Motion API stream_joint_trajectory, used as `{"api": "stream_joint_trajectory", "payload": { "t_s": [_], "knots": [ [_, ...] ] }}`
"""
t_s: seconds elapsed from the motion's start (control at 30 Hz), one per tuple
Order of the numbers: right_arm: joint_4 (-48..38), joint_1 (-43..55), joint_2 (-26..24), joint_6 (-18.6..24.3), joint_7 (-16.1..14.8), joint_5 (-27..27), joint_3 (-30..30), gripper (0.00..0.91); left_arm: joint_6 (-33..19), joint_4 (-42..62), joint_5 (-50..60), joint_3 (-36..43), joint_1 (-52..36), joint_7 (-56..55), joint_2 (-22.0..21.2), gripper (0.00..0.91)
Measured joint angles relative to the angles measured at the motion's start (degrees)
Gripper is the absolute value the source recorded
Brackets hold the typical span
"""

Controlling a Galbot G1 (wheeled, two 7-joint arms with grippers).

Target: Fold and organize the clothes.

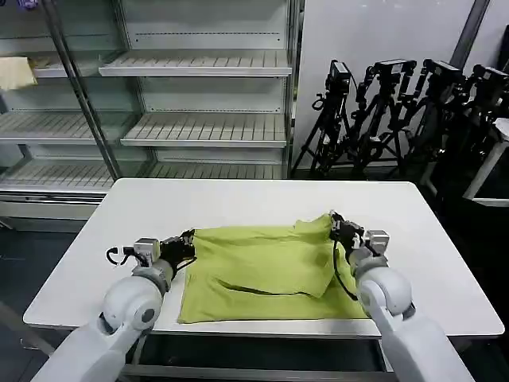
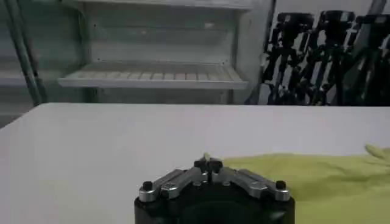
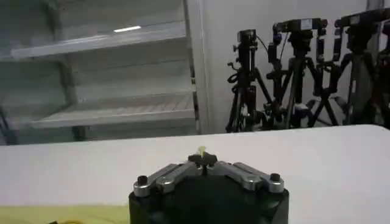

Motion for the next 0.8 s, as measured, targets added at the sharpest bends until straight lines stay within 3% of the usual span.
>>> {"api": "stream_joint_trajectory", "payload": {
  "t_s": [0.57,0.6,0.63,0.67,0.7,0.73,0.77,0.8],
  "knots": [
    [9.2,-14.8,-0.8,-0.9,-2.3,-2.0,9.2,0.0,0.0,-8.9,3.9,-3.9,13.1,2.8,1.8,0.04],
    [9.3,-15.3,-0.7,-1.0,-2.3,-2.1,9.4,0.0,0.0,-9.1,4.3,-3.9,13.7,3.0,1.8,0.05],
    [9.5,-15.9,-0.5,-1.1,-2.3,-2.4,9.5,0.0,0.0,-9.2,4.8,-3.9,14.3,3.1,1.8,0.151],
    [9.6,-16.3,-0.3,-1.2,-2.2,-2.6,9.6,0.212,0.0,-9.2,5.2,-3.8,14.7,3.2,1.8,0.272],
    [9.8,-16.7,-0.2,-1.4,-2.1,-2.8,9.7,0.464,0.0,-9.3,5.7,-3.8,15.1,3.3,1.8,0.766],
    [9.9,-17.0,0.0,-1.7,-1.9,-3.0,9.8,0.846,0.0,-9.3,6.1,-3.8,15.4,3.3,1.7,0.907],
    [10.1,-17.4,0.2,-2.0,-1.8,-3.1,10.0,0.907,0.0,-9.3,6.5,-3.8,15.8,3.4,1.7,0.907],
    [10.3,-17.9,0.3,-2.2,-1.7,-3.3,10.2,0.907,0.0,-9.4,7.0,-3.8,16.1,3.6,1.7,0.907]
  ]
}}
